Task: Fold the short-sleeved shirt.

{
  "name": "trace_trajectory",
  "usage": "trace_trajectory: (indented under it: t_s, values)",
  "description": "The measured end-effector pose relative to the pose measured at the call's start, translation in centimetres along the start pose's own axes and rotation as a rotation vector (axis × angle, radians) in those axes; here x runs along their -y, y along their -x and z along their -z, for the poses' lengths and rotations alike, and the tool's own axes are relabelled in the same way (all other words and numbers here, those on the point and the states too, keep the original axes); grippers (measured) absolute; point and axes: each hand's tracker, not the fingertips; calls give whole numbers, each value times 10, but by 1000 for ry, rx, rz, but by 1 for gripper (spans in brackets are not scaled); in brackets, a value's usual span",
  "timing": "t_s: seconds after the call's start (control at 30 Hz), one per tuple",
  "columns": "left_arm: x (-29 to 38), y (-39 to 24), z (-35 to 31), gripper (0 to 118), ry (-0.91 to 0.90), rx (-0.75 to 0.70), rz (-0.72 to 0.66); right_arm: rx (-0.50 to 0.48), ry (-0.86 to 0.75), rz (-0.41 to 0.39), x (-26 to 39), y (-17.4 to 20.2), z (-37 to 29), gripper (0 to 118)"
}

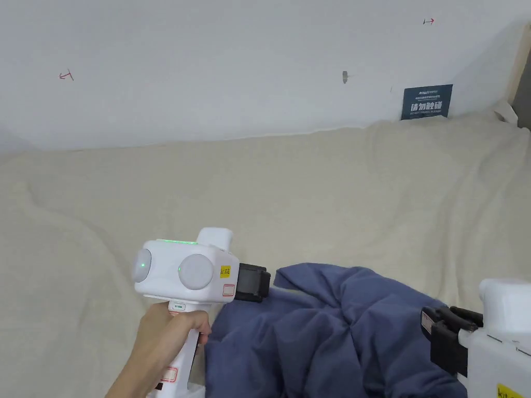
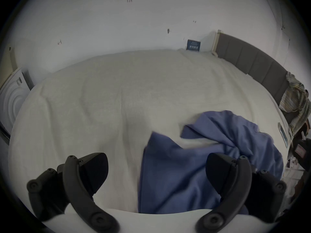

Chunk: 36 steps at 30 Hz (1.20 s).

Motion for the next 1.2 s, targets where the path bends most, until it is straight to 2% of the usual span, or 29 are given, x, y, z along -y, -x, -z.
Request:
trace_trajectory:
  t_s: [0.2, 0.27, 0.37, 0.4, 0.47, 0.5, 0.53, 0.57, 0.7, 0.87, 1.0, 1.03, 1.07, 1.1, 1.13, 1.17, 1.2]
  values:
    - [-1, -16, 25, 115, 36, -6, 59, 18, 21, -32, -12, -13, 15, 0]
    - [1, -13, 53, 114, 51, 18, 48, 21, 22, -31, -13, -17, 18, 0]
    - [5, -17, 54, 109, 46, -16, 72, 20, 27, -12, -12, -22, 22, 0]
    - [4, -18, 51, 103, 41, -13, 68, 21, 28, -8, -11, -23, 24, 0]
    - [3, -19, 44, 82, 24, -23, 72, 20, 37, 11, -10, -26, 27, 0]
    - [2, -16, 42, 63, 22, -43, 82, 18, 40, 19, -10, -26, 29, 0]
    - [2, -17, 39, 31, 12, -44, 96, 17, 41, 25, -9, -26, 30, 0]
    - [2, -15, 35, 3, -1, -7, 101, 16, 46, 34, -9, -26, 32, 0]
    - [6, -20, 25, 3, -11, -11, 81, -5, 78, 58, -14, -25, 36, 0]
    - [8, -14, -2, 3, -64, 4, 74, -34, 87, 39, -34, -32, 41, 0]
    - [4, -19, -34, 3, -119, -25, 102, -62, 191, 76, -59, -44, 70, 0]
    - [5, -18, -38, 3, -129, -29, 112, -84, 214, 67, -64, -47, 78, 4]
    - [5, -18, -43, 3, -137, -24, 119, -92, 262, 43, -70, -49, 88, 22]
    - [5, -19, -47, 3, -146, -23, 120, -98, 298, 34, -75, -50, 98, 64]
    - [5, -20, -49, 3, -149, -21, 121, -117, 322, 35, -78, -52, 108, 94]
    - [6, -19, -48, 3, -151, -20, 121, -142, 343, 66, -80, -50, 115, 106]
    - [7, -19, -49, 3, -154, -20, 122, -121, 319, 58, -83, -49, 121, 106]
